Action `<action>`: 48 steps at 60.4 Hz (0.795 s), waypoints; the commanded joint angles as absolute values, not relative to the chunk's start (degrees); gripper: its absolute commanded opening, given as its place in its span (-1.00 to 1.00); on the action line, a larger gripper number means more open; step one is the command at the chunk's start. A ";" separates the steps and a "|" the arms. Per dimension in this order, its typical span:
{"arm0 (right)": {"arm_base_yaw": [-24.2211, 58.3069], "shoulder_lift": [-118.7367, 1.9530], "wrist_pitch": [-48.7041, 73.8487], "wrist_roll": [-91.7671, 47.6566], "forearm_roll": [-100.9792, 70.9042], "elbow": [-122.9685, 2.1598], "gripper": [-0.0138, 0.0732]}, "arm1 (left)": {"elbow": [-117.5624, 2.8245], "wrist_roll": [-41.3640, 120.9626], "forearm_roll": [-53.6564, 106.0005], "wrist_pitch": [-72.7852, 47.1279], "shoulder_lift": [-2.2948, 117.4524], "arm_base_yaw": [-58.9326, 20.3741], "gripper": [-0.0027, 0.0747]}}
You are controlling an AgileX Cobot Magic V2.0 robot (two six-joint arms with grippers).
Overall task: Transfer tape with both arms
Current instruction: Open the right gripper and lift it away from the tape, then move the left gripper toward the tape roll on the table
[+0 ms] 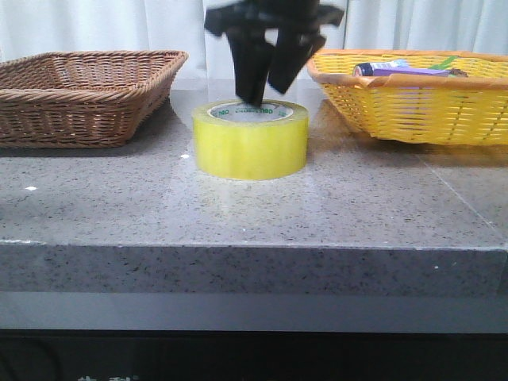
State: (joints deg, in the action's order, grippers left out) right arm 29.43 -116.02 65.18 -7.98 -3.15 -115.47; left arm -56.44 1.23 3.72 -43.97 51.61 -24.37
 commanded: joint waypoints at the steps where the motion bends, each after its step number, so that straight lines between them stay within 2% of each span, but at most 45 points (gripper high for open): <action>1: 29.37 -108.59 61.25 -5.15 -3.47 -117.44 0.27 | -58.48 1.13 4.28 -39.92 51.40 -24.79 0.34; 14: 29.37 -98.82 57.44 -3.44 -4.30 -112.32 0.27 | -58.48 1.13 4.28 -39.92 51.40 -24.79 0.34; 48: 29.37 -65.79 42.34 -3.44 -10.10 -77.05 0.27 | -58.48 1.13 4.28 -39.92 51.40 -24.79 0.34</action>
